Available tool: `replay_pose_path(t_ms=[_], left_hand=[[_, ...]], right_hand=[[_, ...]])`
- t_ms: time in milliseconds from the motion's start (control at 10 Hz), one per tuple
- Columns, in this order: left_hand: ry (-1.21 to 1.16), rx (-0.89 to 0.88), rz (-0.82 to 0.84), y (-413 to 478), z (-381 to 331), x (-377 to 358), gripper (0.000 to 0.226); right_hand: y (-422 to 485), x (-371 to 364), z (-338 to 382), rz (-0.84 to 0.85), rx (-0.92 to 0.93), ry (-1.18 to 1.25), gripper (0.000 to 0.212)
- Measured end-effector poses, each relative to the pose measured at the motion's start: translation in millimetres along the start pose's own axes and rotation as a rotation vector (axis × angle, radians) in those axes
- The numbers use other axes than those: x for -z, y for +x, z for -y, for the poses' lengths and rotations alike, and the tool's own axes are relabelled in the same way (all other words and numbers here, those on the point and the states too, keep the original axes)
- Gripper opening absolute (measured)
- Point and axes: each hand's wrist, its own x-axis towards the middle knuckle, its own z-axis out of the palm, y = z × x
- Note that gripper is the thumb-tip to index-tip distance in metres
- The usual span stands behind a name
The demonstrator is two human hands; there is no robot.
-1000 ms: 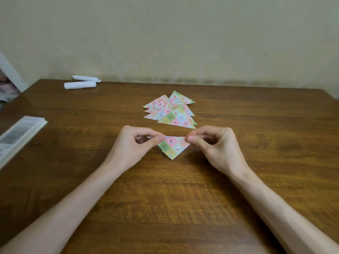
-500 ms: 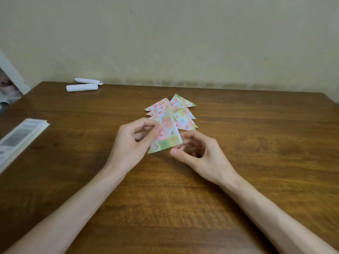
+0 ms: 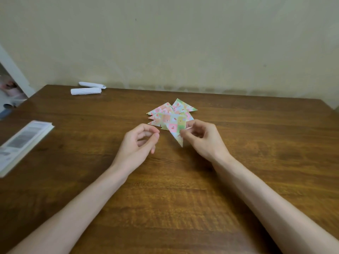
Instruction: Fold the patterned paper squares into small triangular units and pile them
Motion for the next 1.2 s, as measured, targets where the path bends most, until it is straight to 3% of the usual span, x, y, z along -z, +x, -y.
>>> replay_pose_path(t_ms=[200, 500, 600, 900, 1200], left_hand=[[0.167, -0.089, -0.044, 10, 9, 9, 0.008], [0.228, -0.099, -0.052, 14, 10, 12, 0.007], [0.234, -0.092, -0.053, 15, 12, 13, 0.01], [0.247, -0.112, -0.048, 13, 12, 12, 0.013], [0.272, -0.137, -0.024, 9, 15, 12, 0.018]], right_hand=[[34, -1, 5, 0.063, 0.141, -0.377, 0.01], [38, -22, 1, -0.092, 0.163, -0.589, 0.028], [30, -20, 2, -0.128, 0.182, -0.54, 0.008], [-4, -12, 20, -0.094, 0.274, -0.424, 0.016], [-107, 57, 150, -0.235, 0.728, 0.048, 0.026]])
